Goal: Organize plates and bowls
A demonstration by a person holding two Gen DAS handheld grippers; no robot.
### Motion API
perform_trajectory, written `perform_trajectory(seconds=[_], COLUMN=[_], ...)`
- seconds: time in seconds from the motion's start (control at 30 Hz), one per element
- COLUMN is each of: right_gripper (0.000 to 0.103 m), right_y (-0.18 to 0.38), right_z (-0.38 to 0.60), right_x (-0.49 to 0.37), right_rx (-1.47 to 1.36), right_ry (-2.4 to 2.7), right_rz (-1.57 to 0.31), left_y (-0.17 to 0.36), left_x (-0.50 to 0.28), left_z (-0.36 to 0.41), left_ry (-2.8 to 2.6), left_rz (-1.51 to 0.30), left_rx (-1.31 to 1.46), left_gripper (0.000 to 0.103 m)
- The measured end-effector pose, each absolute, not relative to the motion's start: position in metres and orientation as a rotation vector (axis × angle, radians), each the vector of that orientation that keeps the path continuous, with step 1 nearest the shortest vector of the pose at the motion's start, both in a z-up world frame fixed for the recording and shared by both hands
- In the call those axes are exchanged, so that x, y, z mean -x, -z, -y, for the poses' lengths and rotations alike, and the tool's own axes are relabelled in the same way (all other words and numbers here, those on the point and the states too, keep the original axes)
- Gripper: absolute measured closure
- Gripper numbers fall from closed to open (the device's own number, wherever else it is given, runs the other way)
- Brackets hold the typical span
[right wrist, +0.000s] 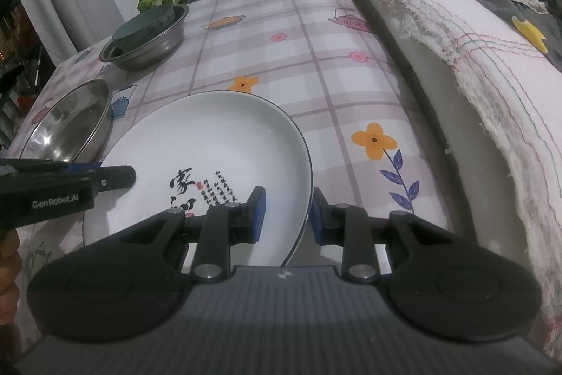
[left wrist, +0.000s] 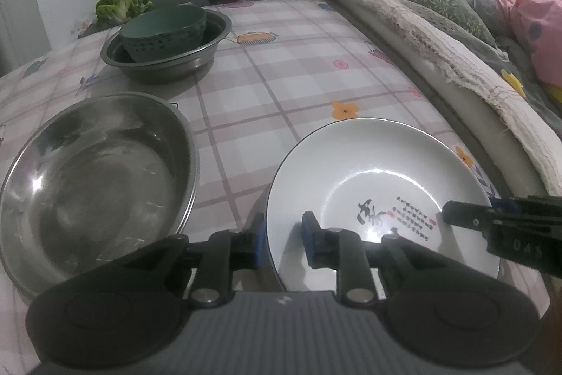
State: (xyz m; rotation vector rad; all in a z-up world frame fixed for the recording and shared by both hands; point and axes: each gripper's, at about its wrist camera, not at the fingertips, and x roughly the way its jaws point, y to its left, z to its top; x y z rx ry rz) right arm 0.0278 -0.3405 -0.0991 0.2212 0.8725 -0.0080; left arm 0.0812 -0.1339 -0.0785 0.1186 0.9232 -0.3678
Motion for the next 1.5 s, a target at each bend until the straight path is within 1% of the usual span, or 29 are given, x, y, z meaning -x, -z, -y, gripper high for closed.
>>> perform_trajectory(seconds=[0.63,0.93,1.2,1.5], right_gripper=[0.078,0.078,0.075,0.074], right_y=[0.097,0.099,0.103,0.102], right_z=[0.346,0.346,0.349,0.344], right_x=[-0.029,-0.026,-0.028,-0.029], right_rx=[-0.210,-0.217,-0.266,-0.254], right_ry=[0.029,0.018,0.010,0.038], right_rz=[-0.865,-0.849,-0.841,-0.840], left_y=[0.077,0.079,0.081,0.079], left_x=[-0.067,-0.070,-0.073,-0.075], left_z=[0.140,0.142,0.148,0.152], left_ry=[0.370,0.370,0.367,0.345], left_rz=[-0.933,-0.929,-0.919,-0.940], left_rx=[-0.146,-0.152,-0.162,-0.163], left_gripper=[0.079,0.077,0.071,0.070])
